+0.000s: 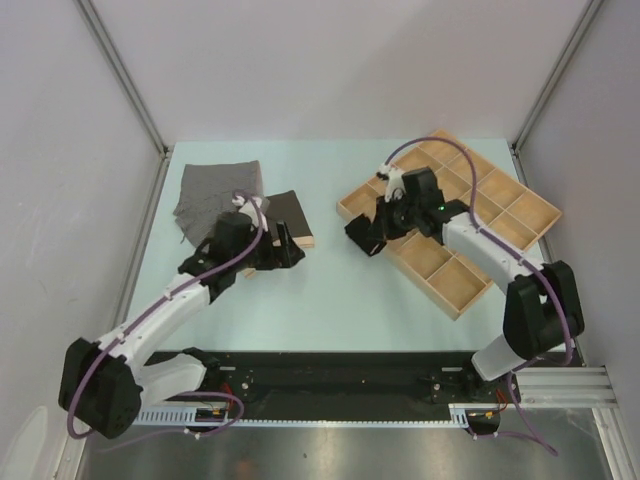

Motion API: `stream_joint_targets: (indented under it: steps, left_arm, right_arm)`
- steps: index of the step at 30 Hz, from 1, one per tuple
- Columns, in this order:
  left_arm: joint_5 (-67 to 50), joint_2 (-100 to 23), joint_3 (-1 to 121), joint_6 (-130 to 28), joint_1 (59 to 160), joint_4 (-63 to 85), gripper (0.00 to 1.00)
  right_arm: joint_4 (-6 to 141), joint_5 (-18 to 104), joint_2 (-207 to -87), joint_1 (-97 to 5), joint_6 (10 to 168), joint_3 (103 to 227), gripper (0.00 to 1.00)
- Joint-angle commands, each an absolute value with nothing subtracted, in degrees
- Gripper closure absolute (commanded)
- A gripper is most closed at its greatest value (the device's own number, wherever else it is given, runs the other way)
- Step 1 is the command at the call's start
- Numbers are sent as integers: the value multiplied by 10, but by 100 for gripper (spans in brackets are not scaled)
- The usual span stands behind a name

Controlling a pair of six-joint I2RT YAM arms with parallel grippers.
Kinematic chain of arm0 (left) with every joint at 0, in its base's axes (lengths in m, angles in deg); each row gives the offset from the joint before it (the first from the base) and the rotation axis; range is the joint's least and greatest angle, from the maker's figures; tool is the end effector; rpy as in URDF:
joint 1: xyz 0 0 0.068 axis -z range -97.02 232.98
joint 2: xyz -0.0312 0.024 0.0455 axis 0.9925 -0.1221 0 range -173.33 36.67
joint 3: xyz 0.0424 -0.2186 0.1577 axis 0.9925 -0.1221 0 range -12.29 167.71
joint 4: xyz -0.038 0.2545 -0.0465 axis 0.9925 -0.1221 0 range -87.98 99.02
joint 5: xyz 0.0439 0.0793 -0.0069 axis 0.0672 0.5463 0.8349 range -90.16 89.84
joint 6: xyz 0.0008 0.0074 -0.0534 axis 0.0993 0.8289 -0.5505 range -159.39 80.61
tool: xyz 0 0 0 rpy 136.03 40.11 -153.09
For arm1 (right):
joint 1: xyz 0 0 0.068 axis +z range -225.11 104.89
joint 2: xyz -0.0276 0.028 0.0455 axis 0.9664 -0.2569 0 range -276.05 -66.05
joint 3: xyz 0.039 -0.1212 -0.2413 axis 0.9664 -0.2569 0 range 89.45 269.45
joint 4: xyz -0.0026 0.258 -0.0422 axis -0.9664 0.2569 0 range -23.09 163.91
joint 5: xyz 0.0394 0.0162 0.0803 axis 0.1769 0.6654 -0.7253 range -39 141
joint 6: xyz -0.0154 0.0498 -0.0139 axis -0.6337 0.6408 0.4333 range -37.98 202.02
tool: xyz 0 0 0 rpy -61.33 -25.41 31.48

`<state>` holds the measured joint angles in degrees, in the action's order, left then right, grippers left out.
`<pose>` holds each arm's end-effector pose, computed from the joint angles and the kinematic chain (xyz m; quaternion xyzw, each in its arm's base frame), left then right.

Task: Roll the underwear
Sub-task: Pick up the underwear from the center of the board, then place the underwear in the storage box.

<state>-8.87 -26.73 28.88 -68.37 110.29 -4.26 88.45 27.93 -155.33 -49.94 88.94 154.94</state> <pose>0.2110 -0.1149 0.2491 0.0218 0.8869 -0.2748 0.3706 0.3019 0.1572 0.2576 -0.2187 0.8828 0.2806 0.3067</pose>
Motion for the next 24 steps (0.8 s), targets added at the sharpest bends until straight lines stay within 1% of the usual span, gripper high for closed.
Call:
stream_joint_targets:
  steps: [1, 2, 3, 5, 8, 11, 14, 20, 24]
  left_arm:
    - [-141, -229, 371, -652, 1070, -150, 11]
    - [-133, -228, 404, -618, 1068, -170, 10]
    - [-109, -229, 419, -601, 1067, -206, 7]
    - [-86, -230, 444, -561, 1058, -228, 5]
    - [-69, -221, 426, -540, 1036, -210, 4]
    - [-76, -208, 397, -542, 1021, -187, 3]
    - [-73, -205, 393, -537, 1013, -195, 3]
    - [-51, -196, 383, -526, 1010, -193, 3]
    - [-50, -207, 387, -524, 1008, -197, 3]
  right_arm:
    - [951, 426, -1520, -513, 821, 1609, 100]
    - [952, 447, -1523, -512, 807, 1619, 100]
    - [949, 476, -1527, -513, 802, 1622, 100]
    - [926, 503, -1537, -514, 785, 1623, 100]
    - [926, 541, -1577, -513, 767, 1639, 100]
    - [914, 546, -1612, -514, 748, 1639, 100]
    - [895, 564, -1635, -517, 746, 1633, 100]
    - [851, 550, -1671, -523, 721, 1632, 100]
    - [881, 553, -1708, -525, 725, 1656, 100]
